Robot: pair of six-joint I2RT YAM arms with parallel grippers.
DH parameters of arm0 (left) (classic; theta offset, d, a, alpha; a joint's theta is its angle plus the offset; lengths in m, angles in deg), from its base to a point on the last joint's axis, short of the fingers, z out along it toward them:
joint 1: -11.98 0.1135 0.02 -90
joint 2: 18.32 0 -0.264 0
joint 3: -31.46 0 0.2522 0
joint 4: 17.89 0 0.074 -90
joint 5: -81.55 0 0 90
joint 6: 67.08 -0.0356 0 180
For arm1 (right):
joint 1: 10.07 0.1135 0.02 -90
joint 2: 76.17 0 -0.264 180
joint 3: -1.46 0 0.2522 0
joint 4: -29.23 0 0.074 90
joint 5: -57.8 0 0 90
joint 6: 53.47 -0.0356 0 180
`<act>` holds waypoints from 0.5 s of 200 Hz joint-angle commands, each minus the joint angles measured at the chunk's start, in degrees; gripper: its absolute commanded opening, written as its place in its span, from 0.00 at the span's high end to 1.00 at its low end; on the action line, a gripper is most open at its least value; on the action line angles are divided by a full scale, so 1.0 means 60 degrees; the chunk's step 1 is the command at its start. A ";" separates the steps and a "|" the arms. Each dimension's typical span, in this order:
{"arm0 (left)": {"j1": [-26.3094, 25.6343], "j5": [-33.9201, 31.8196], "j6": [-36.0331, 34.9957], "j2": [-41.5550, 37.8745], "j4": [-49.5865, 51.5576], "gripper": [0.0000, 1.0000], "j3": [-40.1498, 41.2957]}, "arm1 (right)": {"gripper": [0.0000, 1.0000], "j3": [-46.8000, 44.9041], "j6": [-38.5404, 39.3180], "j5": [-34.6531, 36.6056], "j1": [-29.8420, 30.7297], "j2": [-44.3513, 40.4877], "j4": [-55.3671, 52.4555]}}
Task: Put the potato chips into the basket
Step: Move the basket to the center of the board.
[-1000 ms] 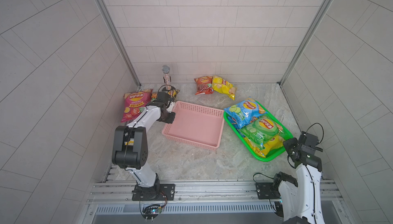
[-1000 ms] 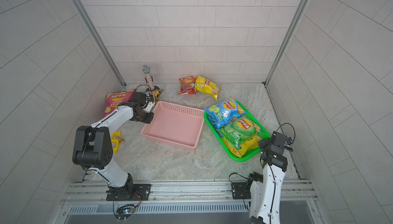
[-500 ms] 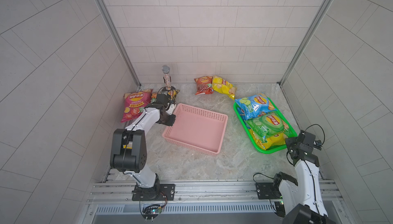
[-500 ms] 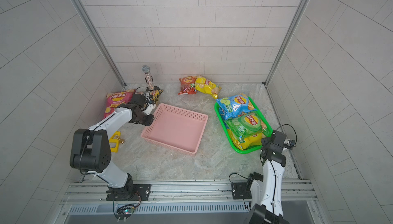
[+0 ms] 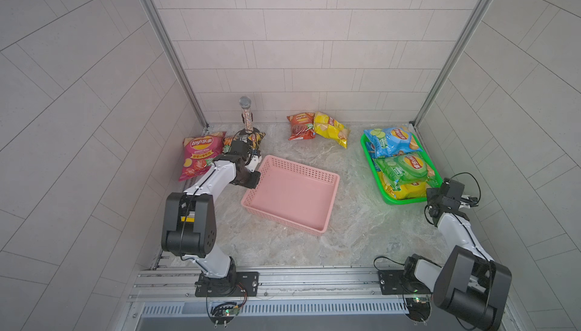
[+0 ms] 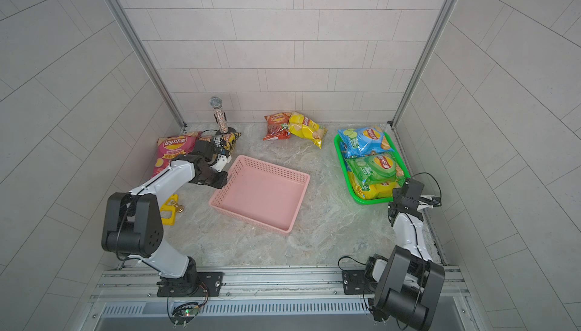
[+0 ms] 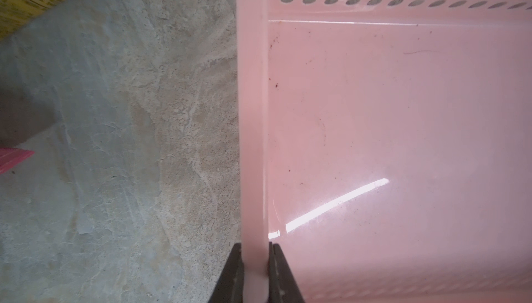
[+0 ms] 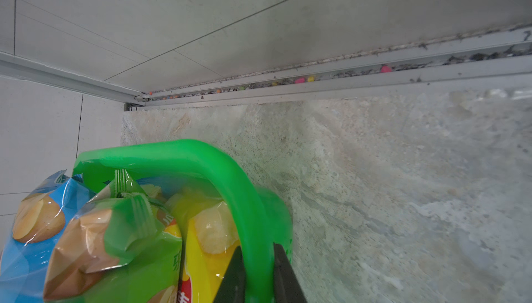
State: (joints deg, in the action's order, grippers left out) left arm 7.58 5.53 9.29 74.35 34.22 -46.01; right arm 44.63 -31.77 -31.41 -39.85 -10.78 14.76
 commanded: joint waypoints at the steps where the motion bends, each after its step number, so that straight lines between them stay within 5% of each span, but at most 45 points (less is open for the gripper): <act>1: -0.0057 0.0183 -0.0219 0.0214 0.1211 0.93 0.0405 | 1.00 0.0535 -0.0394 0.0750 0.0444 0.0717 0.0561; 100: -0.0057 0.0207 -0.0248 0.0117 0.1197 0.93 0.0510 | 1.00 0.2142 -0.1485 0.2332 0.2151 0.3433 0.1869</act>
State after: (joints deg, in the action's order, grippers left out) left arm 7.58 5.85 9.14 74.08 34.11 -45.66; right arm 56.14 -38.56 -21.68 -27.39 7.78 23.37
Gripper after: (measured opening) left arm 0.169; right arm 0.180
